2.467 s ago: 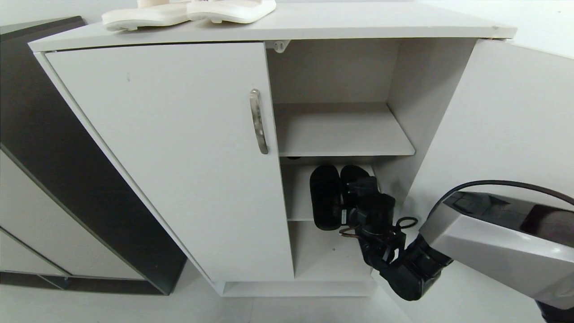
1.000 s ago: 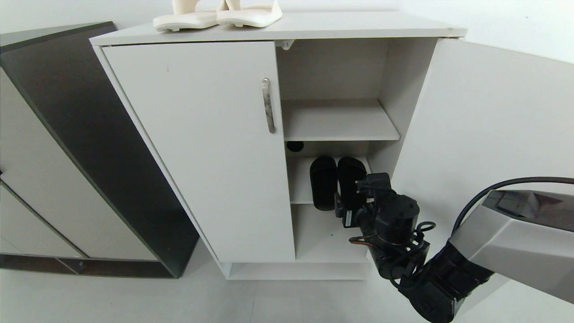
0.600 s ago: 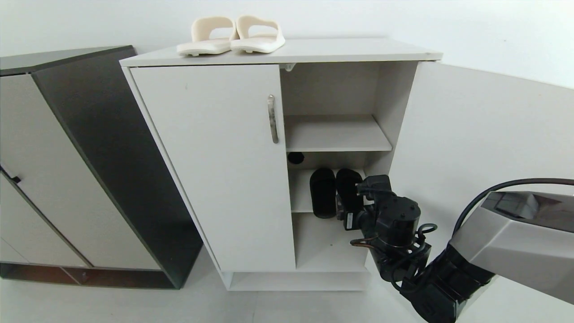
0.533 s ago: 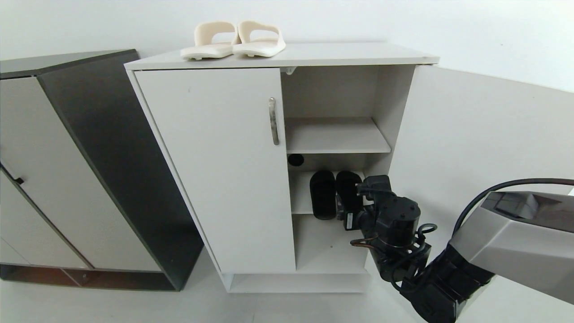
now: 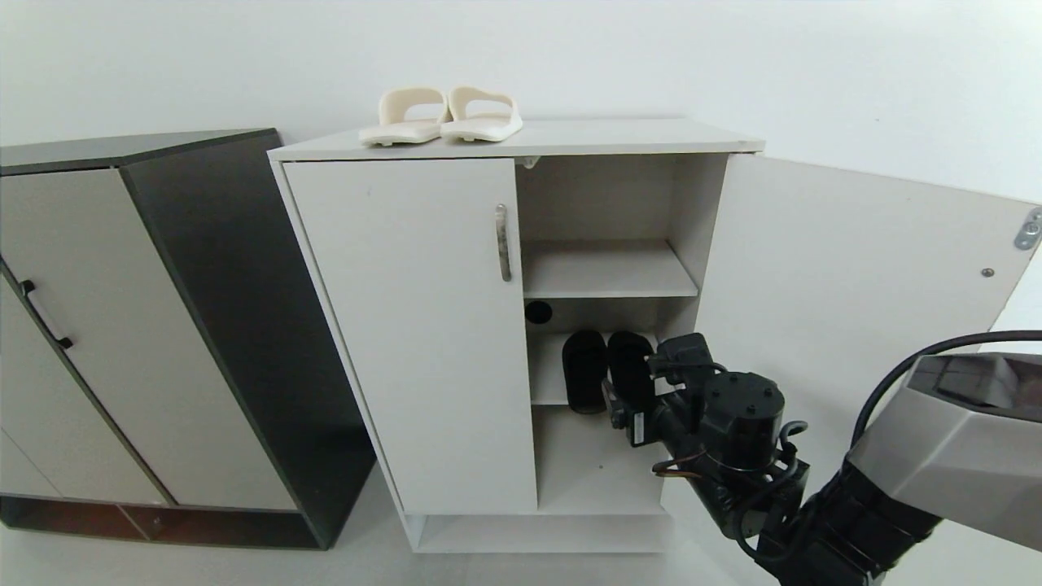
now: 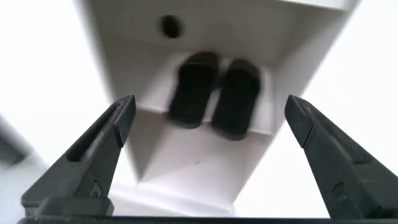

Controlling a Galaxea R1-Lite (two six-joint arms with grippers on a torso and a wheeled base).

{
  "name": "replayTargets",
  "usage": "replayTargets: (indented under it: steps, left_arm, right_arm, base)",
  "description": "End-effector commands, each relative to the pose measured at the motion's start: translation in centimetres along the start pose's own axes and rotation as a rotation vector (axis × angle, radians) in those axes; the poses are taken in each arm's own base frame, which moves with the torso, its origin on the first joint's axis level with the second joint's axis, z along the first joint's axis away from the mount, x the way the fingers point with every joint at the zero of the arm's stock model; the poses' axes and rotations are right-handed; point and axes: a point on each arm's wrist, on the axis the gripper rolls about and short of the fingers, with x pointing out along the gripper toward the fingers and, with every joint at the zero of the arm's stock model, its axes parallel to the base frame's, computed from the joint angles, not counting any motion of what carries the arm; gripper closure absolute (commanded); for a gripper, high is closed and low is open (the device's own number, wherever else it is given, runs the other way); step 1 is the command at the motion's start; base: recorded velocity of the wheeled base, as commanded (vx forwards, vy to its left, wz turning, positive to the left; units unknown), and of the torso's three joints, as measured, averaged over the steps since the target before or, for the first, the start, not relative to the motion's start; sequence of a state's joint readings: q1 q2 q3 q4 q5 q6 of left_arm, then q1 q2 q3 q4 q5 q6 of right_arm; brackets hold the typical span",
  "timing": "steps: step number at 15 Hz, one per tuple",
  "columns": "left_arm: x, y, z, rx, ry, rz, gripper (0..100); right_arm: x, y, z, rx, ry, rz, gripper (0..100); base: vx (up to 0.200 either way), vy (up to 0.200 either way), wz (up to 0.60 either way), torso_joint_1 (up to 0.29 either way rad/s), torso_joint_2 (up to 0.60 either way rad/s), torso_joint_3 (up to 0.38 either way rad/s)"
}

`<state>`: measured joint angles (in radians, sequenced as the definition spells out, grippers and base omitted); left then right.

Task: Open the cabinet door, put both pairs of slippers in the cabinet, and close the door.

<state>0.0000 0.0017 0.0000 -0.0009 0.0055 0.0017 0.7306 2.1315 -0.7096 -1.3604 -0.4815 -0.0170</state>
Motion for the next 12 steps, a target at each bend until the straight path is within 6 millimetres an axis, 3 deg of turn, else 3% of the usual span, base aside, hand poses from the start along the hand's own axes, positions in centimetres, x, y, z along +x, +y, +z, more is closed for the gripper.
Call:
replayTargets:
  steps: [1,7,12]
  left_arm:
    - [0.0,0.0,0.0,0.000,0.001,0.001,100]
    - [0.0,0.0,0.0,0.000,-0.001,0.001,100]
    - [0.0,0.0,0.0,0.000,-0.001,-0.002,100]
  right_arm:
    - [-1.4,-0.2,1.4,0.005,-0.017,0.027,0]
    - [-1.6,-0.2,0.2,-0.030,0.022,0.029,0]
    - [-1.9,-0.4,-0.1,-0.042,0.019,0.031,0]
  base:
    - [0.000,0.000,0.00,0.000,0.00,0.000]
    - [0.000,0.000,0.00,0.000,0.00,0.000]
    - [0.000,0.200,0.00,0.003,0.00,0.001]
